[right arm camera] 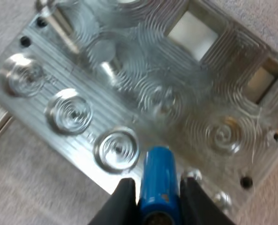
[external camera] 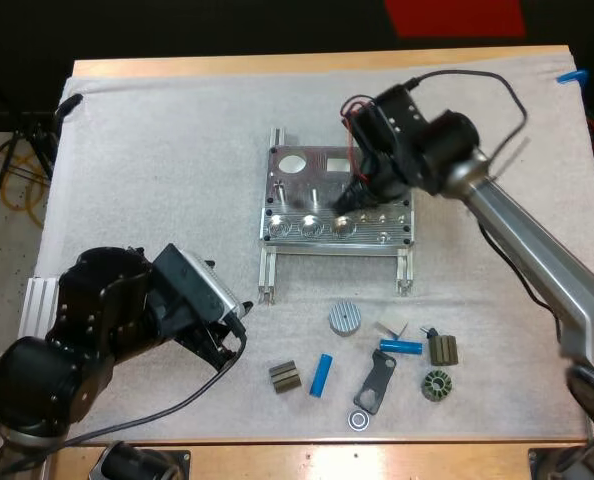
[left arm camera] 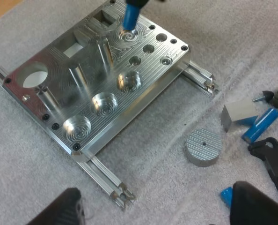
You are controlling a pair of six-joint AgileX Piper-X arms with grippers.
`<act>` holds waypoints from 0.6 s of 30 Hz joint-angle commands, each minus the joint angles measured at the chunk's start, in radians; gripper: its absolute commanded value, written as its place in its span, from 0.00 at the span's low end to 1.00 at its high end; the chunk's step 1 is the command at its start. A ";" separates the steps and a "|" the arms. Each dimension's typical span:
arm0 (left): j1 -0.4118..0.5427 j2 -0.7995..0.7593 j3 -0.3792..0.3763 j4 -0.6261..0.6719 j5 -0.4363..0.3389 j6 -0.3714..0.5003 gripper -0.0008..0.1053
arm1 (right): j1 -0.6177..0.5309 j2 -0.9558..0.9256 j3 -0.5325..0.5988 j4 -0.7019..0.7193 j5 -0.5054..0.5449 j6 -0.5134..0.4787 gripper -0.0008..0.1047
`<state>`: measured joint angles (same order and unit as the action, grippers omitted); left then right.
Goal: Load cells from left to right
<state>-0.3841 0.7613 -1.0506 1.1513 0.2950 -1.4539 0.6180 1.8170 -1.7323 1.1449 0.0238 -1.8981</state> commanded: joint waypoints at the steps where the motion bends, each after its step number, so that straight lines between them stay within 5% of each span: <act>1: -0.003 -0.005 -0.002 -0.002 -0.016 -0.020 0.61 | -0.009 0.019 -0.029 0.016 0.002 -0.014 0.01; 18: -0.003 -0.005 -0.002 0.002 -0.016 -0.030 0.61 | -0.009 0.141 -0.057 0.050 0.010 -0.014 0.01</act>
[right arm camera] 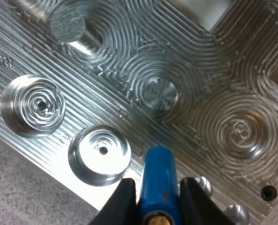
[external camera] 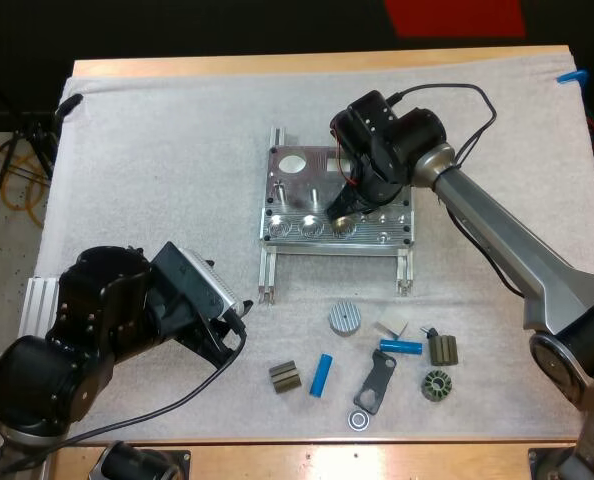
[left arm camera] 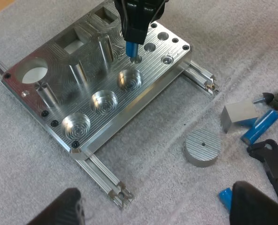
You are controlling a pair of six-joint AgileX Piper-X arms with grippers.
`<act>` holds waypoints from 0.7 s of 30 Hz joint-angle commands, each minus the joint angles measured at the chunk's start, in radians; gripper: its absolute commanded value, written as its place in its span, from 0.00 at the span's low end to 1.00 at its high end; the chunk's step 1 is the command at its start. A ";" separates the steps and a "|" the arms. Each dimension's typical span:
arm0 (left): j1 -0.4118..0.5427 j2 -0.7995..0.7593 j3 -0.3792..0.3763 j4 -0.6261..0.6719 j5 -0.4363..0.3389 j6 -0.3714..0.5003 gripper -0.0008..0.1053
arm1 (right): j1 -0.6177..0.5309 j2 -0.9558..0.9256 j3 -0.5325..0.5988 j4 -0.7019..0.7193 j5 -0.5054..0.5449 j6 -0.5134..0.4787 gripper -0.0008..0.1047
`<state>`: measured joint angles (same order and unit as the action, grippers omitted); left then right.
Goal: Load cells from left to right
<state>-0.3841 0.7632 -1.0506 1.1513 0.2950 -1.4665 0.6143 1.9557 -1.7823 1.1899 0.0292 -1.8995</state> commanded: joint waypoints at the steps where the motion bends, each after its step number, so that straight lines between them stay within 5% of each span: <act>1: -0.003 -0.006 -0.002 0.002 -0.016 -0.017 0.61 | -0.005 0.007 -0.007 0.005 0.004 -0.012 0.01; 21: -0.003 -0.006 -0.002 0.004 -0.014 -0.017 0.61 | -0.005 0.037 -0.007 0.033 0.021 -0.008 0.01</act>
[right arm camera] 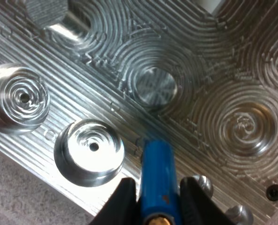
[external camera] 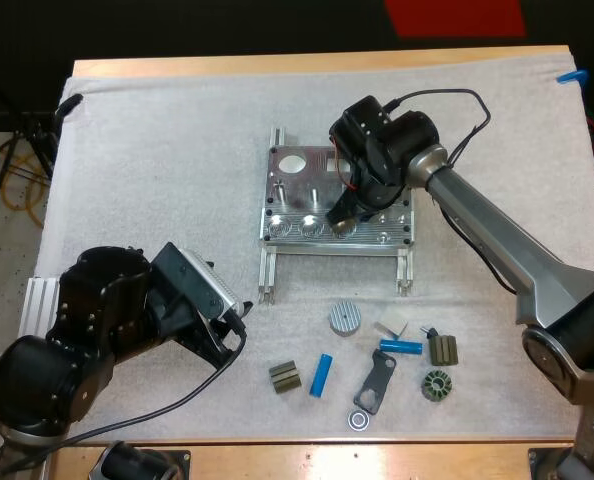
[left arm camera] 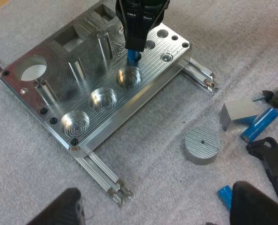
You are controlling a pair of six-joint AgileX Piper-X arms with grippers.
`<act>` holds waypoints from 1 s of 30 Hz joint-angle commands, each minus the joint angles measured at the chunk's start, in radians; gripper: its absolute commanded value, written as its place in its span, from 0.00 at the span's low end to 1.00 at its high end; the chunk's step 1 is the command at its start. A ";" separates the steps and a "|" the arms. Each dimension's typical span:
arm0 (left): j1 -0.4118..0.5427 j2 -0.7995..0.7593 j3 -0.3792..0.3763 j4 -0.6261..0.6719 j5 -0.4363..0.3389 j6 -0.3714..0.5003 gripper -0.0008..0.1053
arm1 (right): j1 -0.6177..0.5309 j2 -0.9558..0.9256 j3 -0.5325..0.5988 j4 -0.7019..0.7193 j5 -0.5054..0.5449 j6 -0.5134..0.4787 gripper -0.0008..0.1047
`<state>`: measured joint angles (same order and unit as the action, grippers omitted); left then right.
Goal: Load cells from left to right
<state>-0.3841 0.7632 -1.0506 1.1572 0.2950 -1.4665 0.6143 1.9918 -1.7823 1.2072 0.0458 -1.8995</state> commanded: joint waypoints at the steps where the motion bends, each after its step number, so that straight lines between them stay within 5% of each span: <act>1: -0.003 -0.006 -0.002 -0.002 -0.014 -0.017 0.61 | -0.005 0.001 -0.007 0.016 0.004 -0.008 0.01; 30: -0.003 -0.006 -0.002 -0.002 -0.007 -0.017 0.61 | -0.005 -0.001 -0.045 0.064 0.004 -0.012 0.01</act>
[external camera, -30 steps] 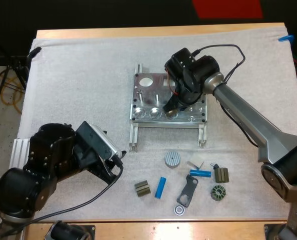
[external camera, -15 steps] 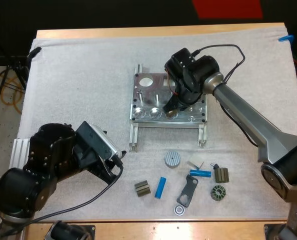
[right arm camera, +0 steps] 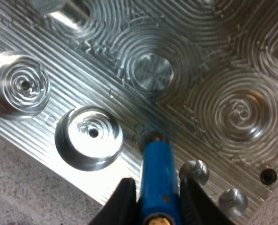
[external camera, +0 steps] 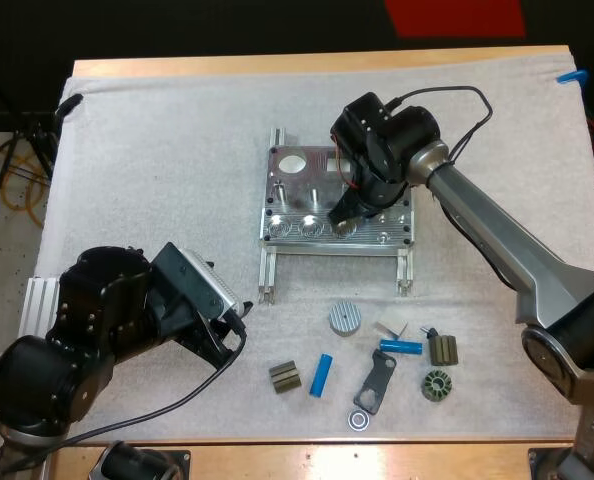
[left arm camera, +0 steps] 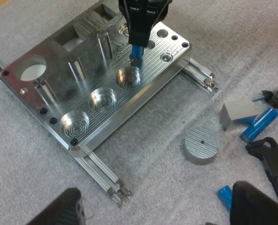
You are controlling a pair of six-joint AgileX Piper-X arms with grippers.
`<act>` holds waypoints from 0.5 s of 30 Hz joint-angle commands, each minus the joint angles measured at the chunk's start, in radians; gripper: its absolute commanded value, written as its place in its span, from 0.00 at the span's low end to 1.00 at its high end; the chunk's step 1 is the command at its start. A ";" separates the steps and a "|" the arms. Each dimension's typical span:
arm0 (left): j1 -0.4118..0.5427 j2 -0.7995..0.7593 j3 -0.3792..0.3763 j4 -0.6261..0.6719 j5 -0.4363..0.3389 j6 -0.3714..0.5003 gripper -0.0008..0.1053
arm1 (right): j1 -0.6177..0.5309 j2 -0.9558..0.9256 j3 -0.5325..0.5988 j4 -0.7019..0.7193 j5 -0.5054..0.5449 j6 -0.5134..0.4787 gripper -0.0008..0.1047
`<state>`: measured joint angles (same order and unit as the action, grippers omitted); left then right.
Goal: Load cells from left to right
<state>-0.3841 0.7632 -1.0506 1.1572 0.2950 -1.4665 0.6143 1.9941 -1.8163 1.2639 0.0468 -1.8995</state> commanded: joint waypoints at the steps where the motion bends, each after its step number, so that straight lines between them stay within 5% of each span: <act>1: -0.003 -0.006 -0.002 -0.002 -0.007 -0.017 0.61 | -0.005 -0.003 -0.011 0.007 0.003 -0.012 0.01; 15: -0.003 -0.006 -0.002 -0.002 -0.007 -0.017 0.61 | -0.005 -0.001 -0.011 -0.024 0.003 -0.012 0.01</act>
<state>-0.3841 0.7632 -1.0506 1.1572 0.2950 -1.4665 0.6143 1.9941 -1.8163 1.2415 0.0468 -1.8995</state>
